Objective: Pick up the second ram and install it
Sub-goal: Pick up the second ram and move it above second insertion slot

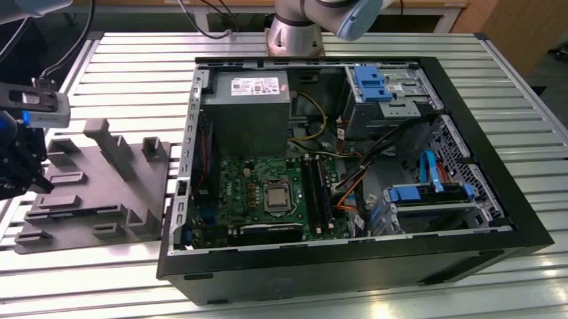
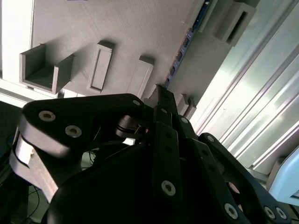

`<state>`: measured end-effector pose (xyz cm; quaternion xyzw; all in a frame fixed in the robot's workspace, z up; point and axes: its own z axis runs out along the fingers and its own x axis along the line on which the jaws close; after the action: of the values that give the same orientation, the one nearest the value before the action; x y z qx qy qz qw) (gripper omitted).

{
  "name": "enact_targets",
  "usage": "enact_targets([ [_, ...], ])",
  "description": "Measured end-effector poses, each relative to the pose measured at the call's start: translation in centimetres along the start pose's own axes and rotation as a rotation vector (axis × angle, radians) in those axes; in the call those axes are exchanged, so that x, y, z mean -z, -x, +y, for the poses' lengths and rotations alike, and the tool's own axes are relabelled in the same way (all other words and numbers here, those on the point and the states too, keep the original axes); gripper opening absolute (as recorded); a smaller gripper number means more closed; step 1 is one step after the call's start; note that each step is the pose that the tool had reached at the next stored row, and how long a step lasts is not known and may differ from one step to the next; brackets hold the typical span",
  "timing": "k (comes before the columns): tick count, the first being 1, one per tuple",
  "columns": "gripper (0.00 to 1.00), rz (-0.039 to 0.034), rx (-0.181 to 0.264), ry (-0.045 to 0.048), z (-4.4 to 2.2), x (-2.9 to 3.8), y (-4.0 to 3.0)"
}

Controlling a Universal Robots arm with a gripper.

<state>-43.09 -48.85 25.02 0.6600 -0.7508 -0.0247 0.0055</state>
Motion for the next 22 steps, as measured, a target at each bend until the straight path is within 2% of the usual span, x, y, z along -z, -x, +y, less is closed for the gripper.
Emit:
enact_targets([
  [22,0.11,0.0000,0.000,0.0000,-0.03,-0.67,-0.01],
])
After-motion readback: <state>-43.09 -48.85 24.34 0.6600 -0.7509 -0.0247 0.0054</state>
